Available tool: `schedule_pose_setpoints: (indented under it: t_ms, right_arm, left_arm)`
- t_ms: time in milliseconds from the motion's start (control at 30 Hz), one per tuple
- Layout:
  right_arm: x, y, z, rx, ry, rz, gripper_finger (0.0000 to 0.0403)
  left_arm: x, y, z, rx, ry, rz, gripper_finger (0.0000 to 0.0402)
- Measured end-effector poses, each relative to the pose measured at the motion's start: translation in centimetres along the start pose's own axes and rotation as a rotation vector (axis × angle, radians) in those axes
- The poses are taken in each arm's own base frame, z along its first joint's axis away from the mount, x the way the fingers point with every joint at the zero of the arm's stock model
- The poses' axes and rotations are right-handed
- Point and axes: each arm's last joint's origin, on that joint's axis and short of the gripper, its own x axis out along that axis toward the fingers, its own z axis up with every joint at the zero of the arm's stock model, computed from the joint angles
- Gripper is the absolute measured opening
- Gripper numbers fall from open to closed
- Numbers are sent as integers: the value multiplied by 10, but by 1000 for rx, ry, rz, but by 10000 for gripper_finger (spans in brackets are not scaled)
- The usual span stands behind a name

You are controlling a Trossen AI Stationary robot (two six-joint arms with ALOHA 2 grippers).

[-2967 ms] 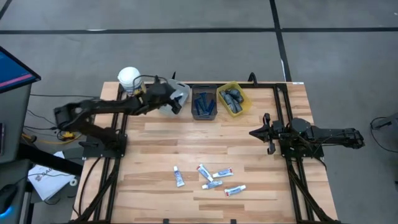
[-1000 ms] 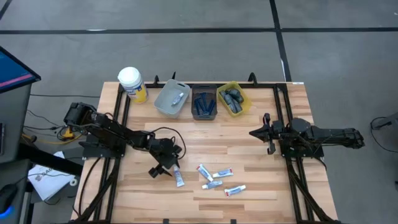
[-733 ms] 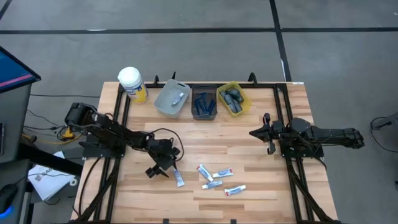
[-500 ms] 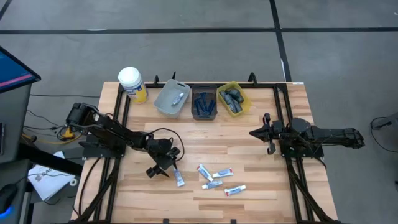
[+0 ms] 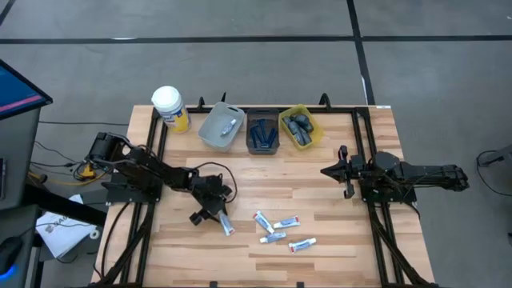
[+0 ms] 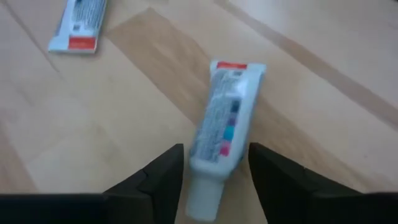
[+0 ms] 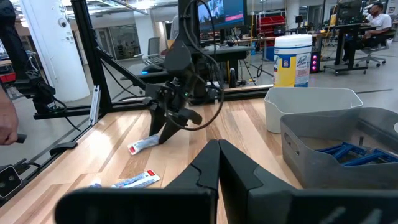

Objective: Pick & Place Travel size toiletries
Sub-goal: Put the toothpaste into the gray bin

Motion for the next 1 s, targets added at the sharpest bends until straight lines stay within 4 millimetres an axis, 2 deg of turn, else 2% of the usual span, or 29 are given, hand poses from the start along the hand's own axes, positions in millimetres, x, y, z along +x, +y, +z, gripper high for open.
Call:
schedule_pose_setpoints:
  t_ms: [800, 1000]
  right_arm:
    - [0, 0, 0, 0, 0, 0, 0]
    - [0, 0, 0, 0, 0, 0, 0]
  left_arm:
    - [-1, 2, 0, -30, -11, 11, 88]
    - [-1, 3, 1, -61, -13, 11, 86]
